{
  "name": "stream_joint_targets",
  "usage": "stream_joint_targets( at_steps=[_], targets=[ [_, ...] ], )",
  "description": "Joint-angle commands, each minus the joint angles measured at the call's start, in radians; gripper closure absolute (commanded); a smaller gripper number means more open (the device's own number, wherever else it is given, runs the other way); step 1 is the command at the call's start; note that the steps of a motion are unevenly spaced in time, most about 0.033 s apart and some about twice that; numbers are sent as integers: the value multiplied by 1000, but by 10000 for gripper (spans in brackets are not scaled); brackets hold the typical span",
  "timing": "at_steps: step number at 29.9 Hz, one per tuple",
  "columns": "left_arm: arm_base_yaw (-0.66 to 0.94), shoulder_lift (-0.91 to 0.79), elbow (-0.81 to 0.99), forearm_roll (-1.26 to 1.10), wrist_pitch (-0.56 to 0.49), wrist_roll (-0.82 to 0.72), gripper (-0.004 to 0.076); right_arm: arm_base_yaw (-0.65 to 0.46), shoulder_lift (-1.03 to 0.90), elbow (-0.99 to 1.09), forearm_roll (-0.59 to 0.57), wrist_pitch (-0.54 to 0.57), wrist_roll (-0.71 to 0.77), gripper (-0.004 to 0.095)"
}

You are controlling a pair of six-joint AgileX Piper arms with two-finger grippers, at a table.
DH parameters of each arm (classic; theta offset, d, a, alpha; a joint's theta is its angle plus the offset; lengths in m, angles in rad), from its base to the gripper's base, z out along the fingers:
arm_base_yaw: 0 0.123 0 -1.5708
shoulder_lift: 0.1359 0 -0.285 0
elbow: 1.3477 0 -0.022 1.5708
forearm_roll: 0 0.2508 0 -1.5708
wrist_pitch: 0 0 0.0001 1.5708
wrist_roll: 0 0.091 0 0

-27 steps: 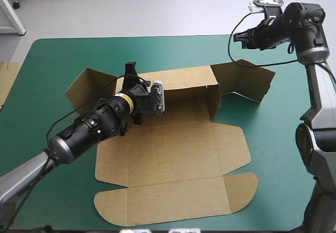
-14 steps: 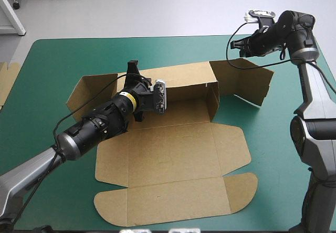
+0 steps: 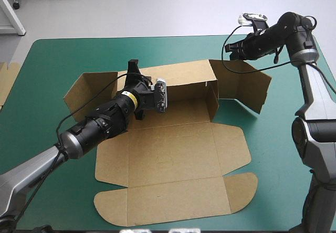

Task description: Fold the box

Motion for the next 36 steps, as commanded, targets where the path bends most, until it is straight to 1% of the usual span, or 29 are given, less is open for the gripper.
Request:
stream_joint_targets(
  at_steps=[1,4,8,14,16,19,21,23,30,36],
  targets=[
    [1,-12,-8,-32,50,-30,734,5,-131,60,32,2,-45,737],
    [1,-12,-8,-30,48,-35,734,5,-189,142,21,2,-76,737],
    [1,-12,-8,-30,44,-38,734,5,-245,252,41,-18,-117,737],
    [1,-8,-8,-30,41,-38,734,5,-315,413,132,-73,-217,737],
    [1,-8,-8,-28,39,-38,734,5,-356,505,192,-129,-282,737],
    [1,-8,-8,-23,39,-38,734,5,-425,645,289,-262,-386,737],
    [1,-8,-8,-23,39,-38,734,5,-460,708,337,-321,-453,737],
    [1,-8,-8,-23,35,-38,734,5,-476,751,374,-357,-525,737],
    [1,-8,-8,15,7,-38,734,5,-483,828,446,-362,-659,736],
    [1,-3,-8,23,11,-38,734,5,-513,878,549,-364,-830,736]
  ],
)
